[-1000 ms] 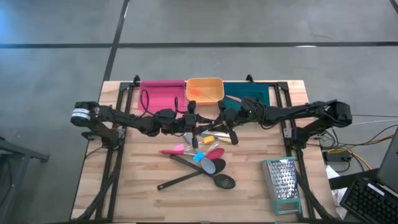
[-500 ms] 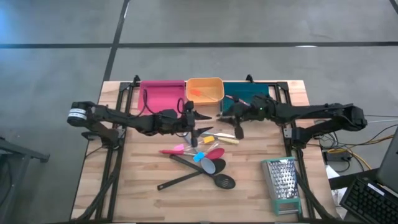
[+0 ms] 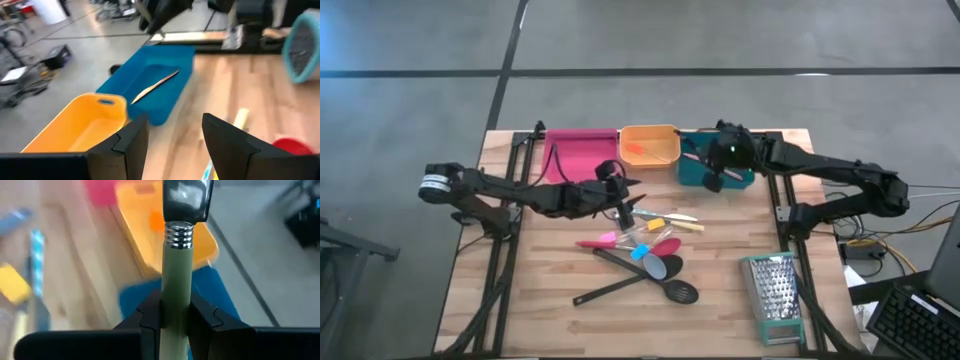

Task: Pick & Place Kitchen Items
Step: Put the green knife into the blue bin

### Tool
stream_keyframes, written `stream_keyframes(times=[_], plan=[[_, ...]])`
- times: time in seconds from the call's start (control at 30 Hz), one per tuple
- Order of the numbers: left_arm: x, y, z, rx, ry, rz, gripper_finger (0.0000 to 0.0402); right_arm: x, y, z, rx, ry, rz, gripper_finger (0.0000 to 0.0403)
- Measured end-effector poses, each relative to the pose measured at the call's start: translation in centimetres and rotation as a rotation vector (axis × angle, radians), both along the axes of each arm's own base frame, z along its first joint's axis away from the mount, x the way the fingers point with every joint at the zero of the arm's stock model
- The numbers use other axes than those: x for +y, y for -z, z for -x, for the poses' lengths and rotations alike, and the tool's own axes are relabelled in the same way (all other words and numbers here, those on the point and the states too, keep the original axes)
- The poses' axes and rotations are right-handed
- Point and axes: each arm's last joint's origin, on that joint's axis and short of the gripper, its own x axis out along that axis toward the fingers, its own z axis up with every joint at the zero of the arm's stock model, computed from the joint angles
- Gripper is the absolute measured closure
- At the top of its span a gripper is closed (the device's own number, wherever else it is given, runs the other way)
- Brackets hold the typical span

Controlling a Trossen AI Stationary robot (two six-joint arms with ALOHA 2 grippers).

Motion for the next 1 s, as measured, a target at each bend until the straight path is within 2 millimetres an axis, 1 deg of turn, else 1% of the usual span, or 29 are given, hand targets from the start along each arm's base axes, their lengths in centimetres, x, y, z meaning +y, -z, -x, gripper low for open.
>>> stream_keyframes(times=[0.17,0.27,0.4,0.47,0.6,0.7,0.8,0.87,1.0], plan=[[-0.4,-0.8,0.7,-0.041,-0.003,0.003,0.0213,-2.0,0.2,0.6,0.118,0.045,-0.016,0.0354],[-1.0,-1.3,1.7,-0.059,0.017,0.005,0.0215,-3.1,1.0,0.7,0.191,0.067,-0.04,0.0354],[-1.5,-1.5,4.1,-0.093,-0.002,-0.002,0.0216,-4.3,2.5,1.0,0.292,0.1,-0.096,0.0354],[-1.5,-1.5,5.6,-0.123,-0.019,0.001,0.0216,-4.7,3.5,1.1,0.351,0.102,-0.124,0.0354],[-1.4,-1.3,8.3,-0.201,-0.026,0.045,0.0216,-5.6,5.2,1.0,0.422,0.115,-0.167,0.0354],[-1.2,-0.9,9.9,-0.24,-0.031,0.077,0.0216,-6.3,6.4,0.8,0.472,0.119,-0.195,0.0354],[-1.1,-0.6,11.2,-0.272,-0.032,0.1,0.0216,-7.0,7.3,0.6,0.514,0.13,-0.228,0.0356],[-1.1,-0.4,11.9,-0.295,-0.026,0.111,0.0216,-7.2,8.1,0.6,0.553,0.133,-0.256,0.038],[-1.0,-0.4,12.8,-0.328,-0.024,0.117,0.0216,-7.7,9.5,0.8,0.623,0.145,-0.31,0.0383]])
